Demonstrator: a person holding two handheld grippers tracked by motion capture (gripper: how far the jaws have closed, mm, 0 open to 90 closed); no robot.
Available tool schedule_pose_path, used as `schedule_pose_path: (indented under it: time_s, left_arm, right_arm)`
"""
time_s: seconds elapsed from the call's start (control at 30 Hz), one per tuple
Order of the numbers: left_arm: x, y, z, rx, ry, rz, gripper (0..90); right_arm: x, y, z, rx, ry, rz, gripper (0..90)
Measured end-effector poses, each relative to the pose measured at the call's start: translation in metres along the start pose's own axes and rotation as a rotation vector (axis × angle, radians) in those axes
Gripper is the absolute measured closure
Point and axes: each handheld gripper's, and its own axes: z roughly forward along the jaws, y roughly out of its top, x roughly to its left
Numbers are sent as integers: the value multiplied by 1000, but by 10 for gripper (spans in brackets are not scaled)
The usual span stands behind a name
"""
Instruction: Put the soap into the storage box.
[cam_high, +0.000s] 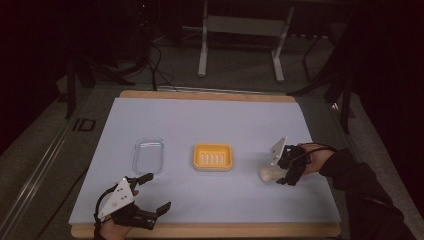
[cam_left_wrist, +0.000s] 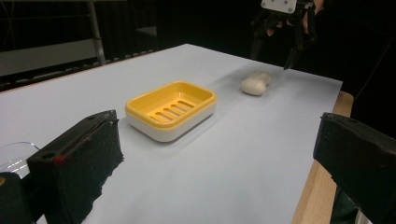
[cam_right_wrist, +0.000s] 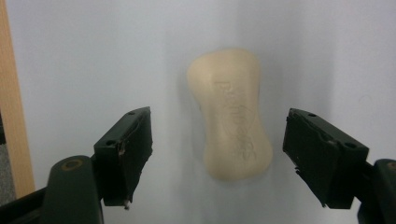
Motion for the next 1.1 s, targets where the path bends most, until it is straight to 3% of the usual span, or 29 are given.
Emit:
schedule_pose_path:
  time_s: [0.2,0.43,0.9,0.97,1.1]
  left_arm:
    - [0,0,0,-2,0,-3,11]
    - [1,0,1,6,5,-1,12]
    - [1,-1,2,7,14,-1,12]
    - [1,-1,2,7,13,-3,11]
    - [1,-1,2,10,13,-2,12]
  right_arm:
    - [-7,-4,10,-48,26,15,256]
    - [-10,-5,24,4,25,4,260]
    - [-17,-9,41,-9,53,9,360]
    - [-15,-8,42,-8,45,-15,382]
    - [-16,-7,42,12,53,-19,392]
